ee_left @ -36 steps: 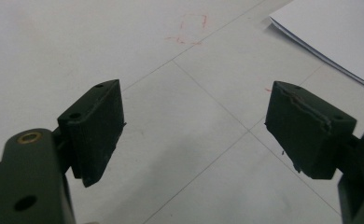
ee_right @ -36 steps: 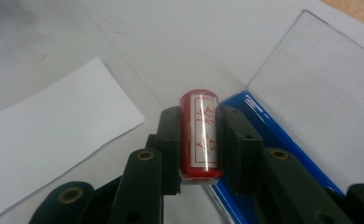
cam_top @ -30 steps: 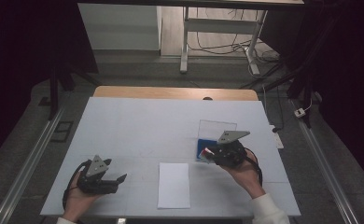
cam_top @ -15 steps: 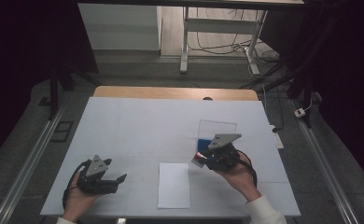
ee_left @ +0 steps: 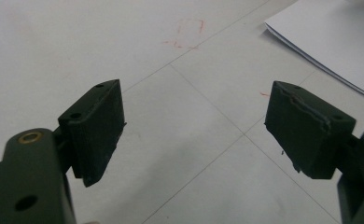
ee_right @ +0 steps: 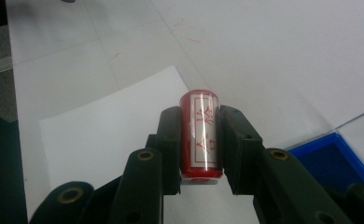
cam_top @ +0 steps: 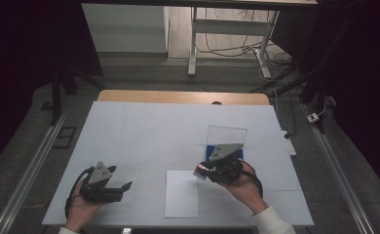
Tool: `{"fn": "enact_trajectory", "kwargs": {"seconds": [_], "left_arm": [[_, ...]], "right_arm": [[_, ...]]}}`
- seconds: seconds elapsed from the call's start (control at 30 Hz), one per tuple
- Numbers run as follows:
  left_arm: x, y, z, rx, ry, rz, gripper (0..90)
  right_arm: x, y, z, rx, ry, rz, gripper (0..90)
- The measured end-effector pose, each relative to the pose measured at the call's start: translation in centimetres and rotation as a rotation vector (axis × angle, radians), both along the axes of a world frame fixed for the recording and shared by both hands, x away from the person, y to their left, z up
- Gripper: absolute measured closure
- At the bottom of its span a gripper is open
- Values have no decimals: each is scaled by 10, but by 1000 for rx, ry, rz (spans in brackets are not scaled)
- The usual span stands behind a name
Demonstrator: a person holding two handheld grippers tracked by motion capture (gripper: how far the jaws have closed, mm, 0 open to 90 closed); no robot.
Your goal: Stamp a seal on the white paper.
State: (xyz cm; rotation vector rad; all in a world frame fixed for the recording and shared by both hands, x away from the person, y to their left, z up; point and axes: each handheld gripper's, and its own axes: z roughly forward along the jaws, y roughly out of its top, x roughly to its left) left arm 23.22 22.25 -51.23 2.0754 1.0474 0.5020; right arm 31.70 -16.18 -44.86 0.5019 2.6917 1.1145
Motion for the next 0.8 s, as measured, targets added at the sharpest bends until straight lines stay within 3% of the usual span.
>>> {"fn": "enact_trajectory", "kwargs": {"seconds": [0.8], "left_arm": [[0,-1,0,-2,4,-4,198]], "right_arm": [[-16,37,-10,-36,17,109,699]]}}
